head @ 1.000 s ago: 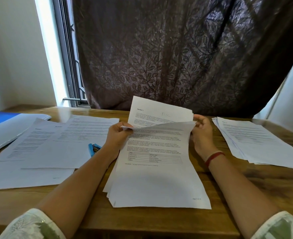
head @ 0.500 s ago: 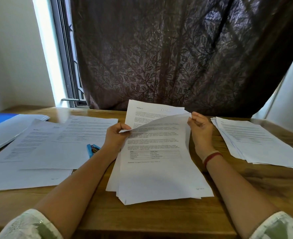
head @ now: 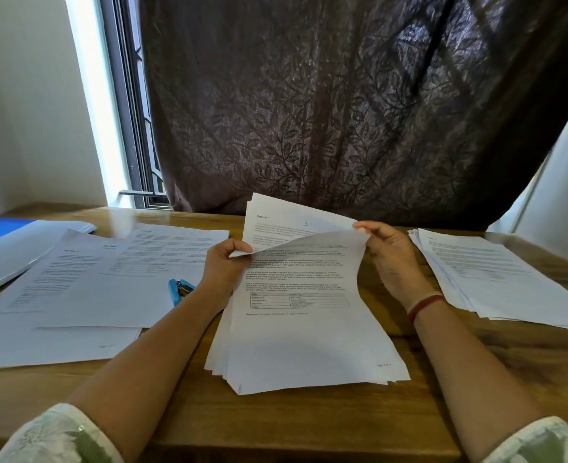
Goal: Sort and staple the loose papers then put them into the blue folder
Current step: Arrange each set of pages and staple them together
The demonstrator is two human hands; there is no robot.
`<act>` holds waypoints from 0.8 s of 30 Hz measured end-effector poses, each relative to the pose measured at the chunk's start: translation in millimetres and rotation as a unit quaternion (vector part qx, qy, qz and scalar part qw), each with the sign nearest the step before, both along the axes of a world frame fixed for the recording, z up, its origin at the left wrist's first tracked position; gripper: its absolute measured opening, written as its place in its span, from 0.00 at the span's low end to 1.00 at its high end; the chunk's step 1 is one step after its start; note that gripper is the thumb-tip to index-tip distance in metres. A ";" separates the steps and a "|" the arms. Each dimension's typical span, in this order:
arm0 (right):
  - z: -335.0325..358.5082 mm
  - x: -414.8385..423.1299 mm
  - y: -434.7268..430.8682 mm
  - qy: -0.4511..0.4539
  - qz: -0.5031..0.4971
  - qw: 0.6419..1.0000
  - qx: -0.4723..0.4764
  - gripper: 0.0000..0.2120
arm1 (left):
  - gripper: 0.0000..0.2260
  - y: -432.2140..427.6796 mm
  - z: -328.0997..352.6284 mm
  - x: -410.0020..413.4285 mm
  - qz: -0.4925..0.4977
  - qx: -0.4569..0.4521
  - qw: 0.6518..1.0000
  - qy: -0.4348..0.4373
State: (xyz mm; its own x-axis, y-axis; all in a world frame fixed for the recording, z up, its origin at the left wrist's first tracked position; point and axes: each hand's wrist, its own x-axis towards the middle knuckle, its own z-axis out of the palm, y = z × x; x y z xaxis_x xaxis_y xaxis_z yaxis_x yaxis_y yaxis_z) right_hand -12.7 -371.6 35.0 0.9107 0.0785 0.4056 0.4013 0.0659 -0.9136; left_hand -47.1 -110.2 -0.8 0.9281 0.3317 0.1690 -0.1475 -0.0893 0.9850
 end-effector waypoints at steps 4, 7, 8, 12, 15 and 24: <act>5.0 0.7 -8.5 0.019 0.189 0.982 0.017 0.22 | 0.17 -2.5 0.8 -1.5 0.017 -0.010 1.000 0.000; 3.0 1.2 -7.9 0.043 0.267 0.963 -0.015 0.19 | 0.21 -3.9 2.7 -2.6 0.024 -0.008 1.000 -0.002; 2.0 0.5 -6.7 0.056 0.280 0.958 -0.023 0.19 | 0.19 -3.3 3.7 -2.8 0.028 -0.004 1.000 -0.001; 3.2 -2.2 -5.4 0.075 0.267 0.960 0.021 0.20 | 0.02 -0.4 6.6 -3.1 0.026 -0.019 0.999 -0.009; 1.9 9.7 -9.0 0.104 0.053 0.989 0.085 0.19 | 0.06 -0.8 8.1 -1.2 0.025 -0.043 0.999 0.003; -12.5 23.5 -5.8 0.116 -0.122 0.985 -0.048 0.16 | 0.08 -4.8 12.2 -5.0 0.020 -0.073 0.997 0.016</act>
State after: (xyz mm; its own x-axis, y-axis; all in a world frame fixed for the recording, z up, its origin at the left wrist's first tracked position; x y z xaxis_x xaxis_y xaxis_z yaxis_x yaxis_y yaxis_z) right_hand 10.9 -377.4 22.5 0.9745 -0.1255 0.1859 0.1743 -0.0983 -0.9798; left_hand -52.0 -115.1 11.4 0.9176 0.3878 0.0871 -0.1150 0.0493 0.9921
